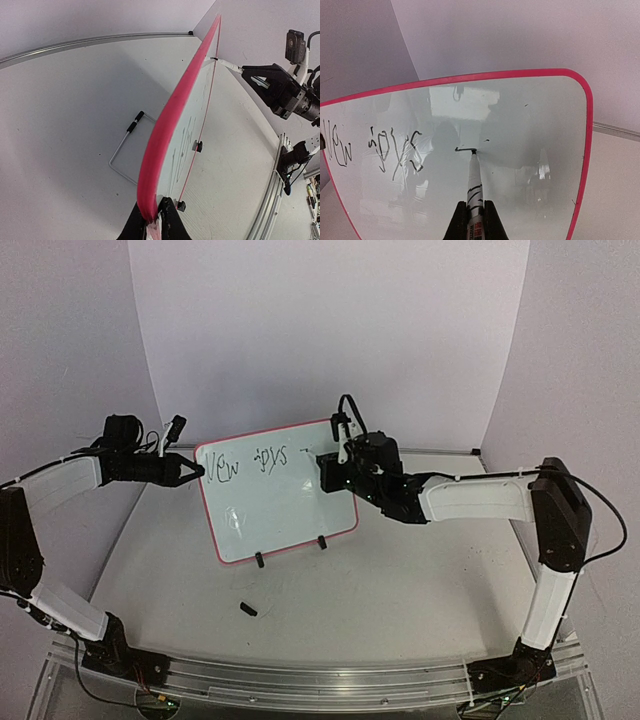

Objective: Write a sentence on the whiteboard
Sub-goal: Write on the whiteboard with the whiteboard marker without the cap.

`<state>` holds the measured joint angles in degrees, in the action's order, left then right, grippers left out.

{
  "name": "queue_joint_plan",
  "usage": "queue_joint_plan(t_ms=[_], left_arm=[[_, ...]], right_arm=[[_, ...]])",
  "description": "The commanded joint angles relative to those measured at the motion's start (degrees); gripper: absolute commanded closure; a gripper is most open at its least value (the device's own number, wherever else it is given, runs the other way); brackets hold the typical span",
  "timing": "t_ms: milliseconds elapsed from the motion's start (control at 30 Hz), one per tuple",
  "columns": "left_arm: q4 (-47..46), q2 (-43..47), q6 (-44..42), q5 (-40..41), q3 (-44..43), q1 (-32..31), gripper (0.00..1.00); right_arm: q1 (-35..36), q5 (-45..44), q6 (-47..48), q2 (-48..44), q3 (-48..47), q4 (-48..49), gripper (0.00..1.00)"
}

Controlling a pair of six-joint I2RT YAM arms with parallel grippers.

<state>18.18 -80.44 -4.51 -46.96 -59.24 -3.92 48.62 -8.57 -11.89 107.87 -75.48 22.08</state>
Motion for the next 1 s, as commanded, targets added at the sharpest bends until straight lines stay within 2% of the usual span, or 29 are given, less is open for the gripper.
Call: queue_joint_plan(t_ms=[0, 633, 967], left_arm=[[3.2, -1.4, -1.2, 5.4, -1.3, 0.1, 1.00], [3.1, -1.4, -1.2, 5.2, -1.3, 0.1, 1.00], [3.1, -1.5, -1.2, 5.1, -1.3, 0.0, 1.00]], right_arm=[[0.0, 2.8, 1.0, -4.1, 0.6, 3.3, 1.00], [0.0, 0.0, 2.3, 1.9, -7.5, -0.3, 1.00], [0.0, -1.7, 1.4, 3.0, -7.0, -2.2, 1.00]])
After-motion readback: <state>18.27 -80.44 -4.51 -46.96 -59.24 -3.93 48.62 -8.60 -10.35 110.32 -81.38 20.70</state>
